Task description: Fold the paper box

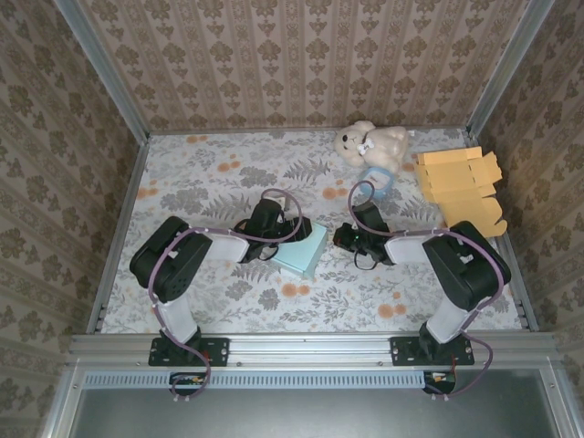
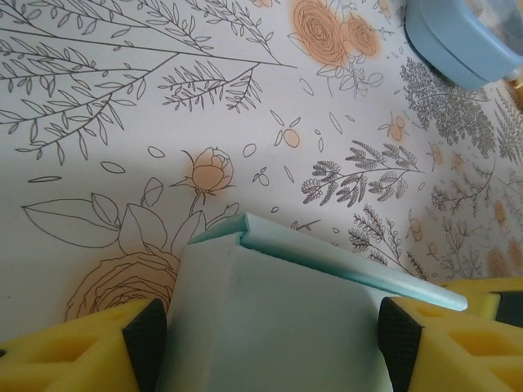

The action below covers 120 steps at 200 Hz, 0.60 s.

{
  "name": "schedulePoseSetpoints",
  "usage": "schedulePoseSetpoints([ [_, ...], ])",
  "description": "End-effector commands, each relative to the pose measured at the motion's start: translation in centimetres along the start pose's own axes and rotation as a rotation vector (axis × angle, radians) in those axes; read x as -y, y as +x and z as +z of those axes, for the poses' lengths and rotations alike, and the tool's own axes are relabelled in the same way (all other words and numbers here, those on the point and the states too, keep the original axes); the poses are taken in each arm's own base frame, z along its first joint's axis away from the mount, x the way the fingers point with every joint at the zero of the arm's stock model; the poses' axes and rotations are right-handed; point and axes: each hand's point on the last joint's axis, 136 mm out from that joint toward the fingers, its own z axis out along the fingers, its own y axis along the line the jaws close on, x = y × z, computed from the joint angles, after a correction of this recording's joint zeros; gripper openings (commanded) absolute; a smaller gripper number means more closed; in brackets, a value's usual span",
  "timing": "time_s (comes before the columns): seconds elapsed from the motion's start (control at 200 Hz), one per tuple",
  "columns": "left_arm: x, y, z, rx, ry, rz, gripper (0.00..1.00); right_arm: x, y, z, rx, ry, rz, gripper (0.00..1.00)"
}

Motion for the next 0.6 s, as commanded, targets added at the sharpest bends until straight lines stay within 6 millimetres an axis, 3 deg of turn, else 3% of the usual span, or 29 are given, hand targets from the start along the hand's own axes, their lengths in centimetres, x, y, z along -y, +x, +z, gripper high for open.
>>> schedulePoseSetpoints([
  [0.0, -3.5, 2.7, 0.4, -0.071, -0.092, -0.05, 0.72, 1.6, 2.6, -0.3, -0.095, 0.042, -0.017, 0.0],
  [0.37, -1.5, 3.5, 0.9, -0.088, -0.021, -0.056, 0.71, -1.6, 3.4, 2.9, -0.19, -0.119, 0.056, 0.0],
  [0.595, 2.8, 4.9, 2.1, -0.131, 0.071, -0.021, 0.7, -3.5, 3.0, 4.0, -0.179, -0.163, 0.066, 0.0],
])
